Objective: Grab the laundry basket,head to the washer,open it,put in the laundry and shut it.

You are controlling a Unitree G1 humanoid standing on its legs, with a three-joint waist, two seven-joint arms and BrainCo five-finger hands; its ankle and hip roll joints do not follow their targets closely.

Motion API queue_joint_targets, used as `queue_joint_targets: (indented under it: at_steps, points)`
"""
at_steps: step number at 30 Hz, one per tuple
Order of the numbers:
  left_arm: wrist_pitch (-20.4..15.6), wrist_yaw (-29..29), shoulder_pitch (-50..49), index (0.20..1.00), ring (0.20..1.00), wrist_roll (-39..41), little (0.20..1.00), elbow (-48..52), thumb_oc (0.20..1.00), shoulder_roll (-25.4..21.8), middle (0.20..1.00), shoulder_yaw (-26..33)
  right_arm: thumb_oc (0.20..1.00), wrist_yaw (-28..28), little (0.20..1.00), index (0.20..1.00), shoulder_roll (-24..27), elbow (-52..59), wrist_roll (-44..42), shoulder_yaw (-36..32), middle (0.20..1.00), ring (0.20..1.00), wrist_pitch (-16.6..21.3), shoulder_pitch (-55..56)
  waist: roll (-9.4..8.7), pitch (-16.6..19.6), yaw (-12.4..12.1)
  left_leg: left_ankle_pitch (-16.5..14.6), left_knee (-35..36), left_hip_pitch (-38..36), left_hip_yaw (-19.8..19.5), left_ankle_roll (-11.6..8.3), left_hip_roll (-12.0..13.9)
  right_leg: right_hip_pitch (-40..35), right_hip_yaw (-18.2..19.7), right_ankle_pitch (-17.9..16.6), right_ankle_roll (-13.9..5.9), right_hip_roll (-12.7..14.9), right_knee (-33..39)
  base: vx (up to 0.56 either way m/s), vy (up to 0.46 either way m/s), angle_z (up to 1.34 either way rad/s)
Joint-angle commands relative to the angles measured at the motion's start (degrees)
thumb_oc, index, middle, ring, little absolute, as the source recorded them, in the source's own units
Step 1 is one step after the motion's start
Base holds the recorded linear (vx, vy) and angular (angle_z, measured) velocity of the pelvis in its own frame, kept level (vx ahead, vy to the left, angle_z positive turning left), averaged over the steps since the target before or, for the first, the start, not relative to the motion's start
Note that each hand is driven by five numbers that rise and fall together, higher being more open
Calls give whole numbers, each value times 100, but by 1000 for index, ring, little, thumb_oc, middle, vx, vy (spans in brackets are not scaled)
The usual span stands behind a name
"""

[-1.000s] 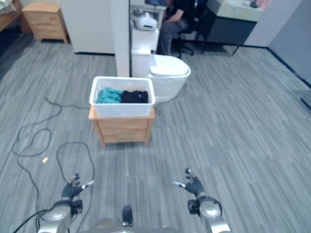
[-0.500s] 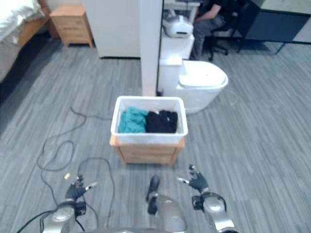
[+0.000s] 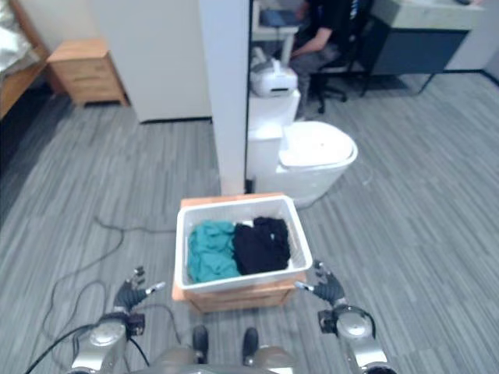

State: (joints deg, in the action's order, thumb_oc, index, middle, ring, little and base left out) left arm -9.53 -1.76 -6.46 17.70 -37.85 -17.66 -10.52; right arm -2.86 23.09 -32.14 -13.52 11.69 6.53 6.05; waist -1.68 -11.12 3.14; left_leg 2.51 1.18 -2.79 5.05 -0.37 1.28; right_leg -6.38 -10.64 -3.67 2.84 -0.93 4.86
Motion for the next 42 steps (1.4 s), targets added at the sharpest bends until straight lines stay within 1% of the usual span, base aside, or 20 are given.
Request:
queue_joint_targets:
  at_steps: [1, 7, 9, 11, 12, 15, 16, 18, 19, 21, 25, 26, 30, 32, 33, 34, 35, 39, 40, 42]
  points:
    - [-193, 45, -48, 1000, 1000, -129, 1000, 242, 1000, -238, 1000, 180, 1000, -89, 1000, 1000, 60, 197, 128, -66, 1000, 1000, 303, -316, -297, 114, -139, -1116, -235, -588, 117, 91, -316, 317, -37, 7, -688, 538, -47, 75, 18, -31]
    - [-119, -120, 100, 1000, 1000, -313, 1000, 444, 1000, -370, 1000, 170, 1000, -294, 1000, 1000, 289, 139, 558, 48, 1000, 1000, 201, -775, -328, 226, -225, -1145, 48, -873, 317, 137, -268, 255, 88, 55, -718, 451, -10, 77, -24, -7]
    - [-98, -167, 182, 1000, 1000, -320, 1000, 426, 1000, -353, 1000, 147, 1000, -338, 1000, 1000, 345, 8, 611, 101, 1000, 1000, 173, -926, -329, 215, -232, -1148, 70, -882, 335, 136, -269, 253, 96, 66, -719, 446, -8, 29, -33, -7]
    - [-44, -307, 552, 1000, 1000, -309, 1000, 419, 1000, -294, 1000, -57, 1000, -503, 1000, 1000, 539, -258, 788, 251, 1000, 1000, 76, -1436, -336, 146, -229, -1142, 109, -835, 358, 125, -240, 318, 91, 84, -724, 445, -28, -1, -76, -3]
    - [-45, -309, 563, 1000, 1000, -309, 1000, 413, 1000, -291, 1000, -55, 1000, -504, 1000, 1000, 541, -267, 787, 253, 1000, 1000, 79, -1450, -333, 140, -228, -1143, 107, -832, 358, 125, -239, 321, 90, 84, -723, 445, -29, -31, -77, -3]
    - [3, -412, 1063, 1000, 1000, -309, 1000, 456, 1000, -201, 1000, -330, 1000, -642, 1000, 1000, 752, -505, 932, 394, 1000, 1000, -33, -2028, -314, -87, -197, -1124, 51, -615, 338, 111, -205, 554, 59, 80, -712, 465, -97, -130, -76, -1]
    - [13, -491, 1351, 1000, 1000, -313, 1000, 469, 1000, -105, 1000, -527, 1000, -784, 1000, 1000, 833, -695, 966, 436, 1000, 1000, -72, -2411, -280, -266, -178, -1094, -1, -411, 333, 98, -188, 760, 42, 74, -703, 492, -193, -246, -84, -6]
    - [43, -567, 1634, 1000, 1000, -323, 1000, 450, 1000, 32, 1000, -733, 1000, -938, 1000, 1000, 920, -823, 1072, 491, 1000, 1000, -150, -2782, -250, -469, -131, -1062, -109, -126, 331, 88, -186, 1053, 45, 45, -692, 526, -321, -203, -58, -2]
    - [41, -568, 1646, 1000, 1000, -323, 1000, 443, 1000, 36, 1000, -731, 1000, -939, 1000, 1000, 922, -829, 1072, 492, 1000, 1000, -149, -2793, -248, -466, -128, -1064, -120, -108, 330, 89, -187, 1069, 44, 47, -692, 528, -329, -133, -25, -3]
    - [49, -666, 1857, 1000, 1000, -368, 1000, 407, 1000, 130, 1000, -883, 1000, -1041, 1000, 1000, 935, -958, 1150, 585, 1000, 1000, -168, -3066, -220, -618, -95, -1038, -219, 138, 341, 87, -189, 1326, 54, 19, -688, 552, -440, -148, -27, 0]
    - [106, -1024, 2501, 1000, 1000, -834, 1000, -295, 1000, 345, 1000, -1200, 1000, -1225, 1000, 1000, 881, -1693, 1036, 866, 1000, 1000, -174, -3826, -207, -901, -86, -992, -512, 752, 324, 59, -168, 1859, 50, -54, -688, 636, -644, -165, -57, -5]
    - [127, -1205, 2751, 1000, 1000, -962, 1000, -656, 1000, 419, 1000, -1299, 1000, -1274, 1000, 1000, 824, -1969, 981, 1008, 1000, 1000, -179, -4150, -211, -1037, -115, -974, -620, 949, 301, 40, -164, 2000, 31, -77, -693, 672, -693, -129, -79, -1]
    - [183, -1503, 3220, 1000, 1000, -1113, 1000, -1431, 1000, 591, 1000, -1511, 1000, -1208, 1000, 1000, 541, -2497, 804, 1442, 1000, 1000, -175, -4725, -218, -1291, -159, -908, -726, 1201, 290, -12, -127, 2189, -33, -117, -697, 727, -735, -67, -55, 0]
    - [193, -1567, 3396, 1000, 1000, -1092, 1000, -1654, 1000, 701, 1000, -1616, 1000, -1150, 1000, 1000, 305, -2592, 747, 1659, 1000, 1000, -166, -4890, -215, -1383, -195, -864, -707, 1249, 276, -38, -118, 2233, -72, -132, -698, 734, -721, -24, -47, 8]
    - [185, -1567, 3452, 1000, 1000, -1068, 1000, -1696, 1000, 741, 1000, -1645, 401, -1128, 401, 401, 213, -2611, 688, 1698, 401, 401, -162, -4897, -208, -1401, -212, -846, -695, 1258, 274, -51, -106, 2238, -90, -137, -697, 738, -713, -1, -46, 13]
    - [169, -1556, 3473, 395, 395, -1062, 395, -1688, 395, 753, 395, -1675, 200, -1106, 200, 200, 156, -2568, 616, 1722, 200, 200, -138, -4860, -211, -1411, -226, -829, -685, 1259, 268, -64, -104, 2233, -105, -142, -697, 737, -702, 17, -43, 11]
    - [147, -1571, 3451, 200, 200, -1025, 200, -1608, 200, 764, 200, -1678, 200, -1096, 200, 200, 85, -2447, 492, 1710, 200, 200, -87, -4771, -202, -1433, -249, -844, -669, 1219, 271, -74, -90, 2191, -109, -133, -696, 726, -687, 19, -43, 7]
    - [76, -1594, 3312, 200, 200, -884, 200, -1267, 200, 745, 200, -1598, 200, -1055, 200, 200, -6, -1987, 168, 1581, 200, 200, 73, -4414, -216, -1393, -259, -801, -574, 1156, 243, -77, -104, 2141, -149, -138, -693, 726, -643, 27, -29, 6]
    - [27, -1603, 3103, 200, 200, -777, 200, -888, 200, 696, 200, -1490, 200, -1034, 200, 200, -21, -1637, 66, 1474, 200, 200, 125, -4066, -221, -1352, -269, -811, -517, 1077, 218, -72, -110, 2054, -171, -122, -687, 714, -601, 35, -17, 8]
    - [-25, -1605, 2810, 200, 200, -618, 200, -567, 200, 653, 200, -1323, 200, -1026, 200, 200, -19, -1299, 2, 1290, 200, 200, 199, -3684, -223, -1301, -296, -861, -491, 944, 210, -64, -99, 1926, -174, -89, -676, 683, -584, 50, -19, 12]
